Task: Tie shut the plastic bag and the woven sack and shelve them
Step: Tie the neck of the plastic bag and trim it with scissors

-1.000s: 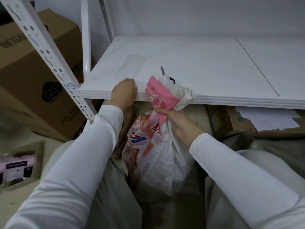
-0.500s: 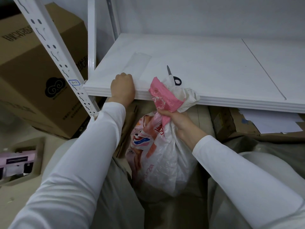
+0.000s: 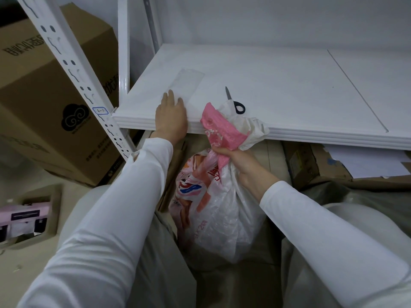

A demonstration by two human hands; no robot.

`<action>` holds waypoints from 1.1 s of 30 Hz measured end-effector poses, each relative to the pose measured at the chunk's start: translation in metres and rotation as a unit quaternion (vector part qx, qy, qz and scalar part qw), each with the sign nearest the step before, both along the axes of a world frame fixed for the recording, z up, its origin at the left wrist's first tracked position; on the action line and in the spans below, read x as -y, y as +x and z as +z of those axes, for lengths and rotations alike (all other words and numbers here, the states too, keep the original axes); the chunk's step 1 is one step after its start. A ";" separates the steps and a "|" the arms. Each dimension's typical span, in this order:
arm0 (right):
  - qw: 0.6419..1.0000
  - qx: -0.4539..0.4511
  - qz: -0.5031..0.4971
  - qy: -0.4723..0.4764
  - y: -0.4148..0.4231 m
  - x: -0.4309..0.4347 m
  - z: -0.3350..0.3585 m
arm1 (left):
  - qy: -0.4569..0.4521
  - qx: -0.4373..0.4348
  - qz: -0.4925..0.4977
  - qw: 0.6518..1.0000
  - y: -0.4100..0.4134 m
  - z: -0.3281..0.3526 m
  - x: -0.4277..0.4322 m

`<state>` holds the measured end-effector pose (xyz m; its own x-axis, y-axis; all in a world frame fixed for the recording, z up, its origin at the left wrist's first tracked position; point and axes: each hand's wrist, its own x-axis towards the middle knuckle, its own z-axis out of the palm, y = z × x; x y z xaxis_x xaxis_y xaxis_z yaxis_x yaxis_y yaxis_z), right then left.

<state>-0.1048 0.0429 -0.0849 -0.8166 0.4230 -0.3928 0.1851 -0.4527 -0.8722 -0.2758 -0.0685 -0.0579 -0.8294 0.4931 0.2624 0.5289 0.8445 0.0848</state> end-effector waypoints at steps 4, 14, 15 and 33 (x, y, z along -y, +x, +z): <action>1.000 0.005 0.010 0.003 0.001 0.000 0.001 | 0.032 -0.016 0.045 0.998 -0.005 -0.001 -0.003; 1.000 -0.003 0.014 0.020 0.001 -0.001 -0.006 | 0.155 0.001 0.150 0.977 -0.017 0.003 -0.018; 1.000 -0.007 0.015 0.018 0.001 -0.001 -0.007 | 0.161 0.003 0.158 0.974 -0.019 0.003 -0.018; 1.000 -0.009 0.012 0.011 0.000 -0.002 -0.010 | 0.098 -0.040 0.067 0.992 -0.038 -0.017 -0.013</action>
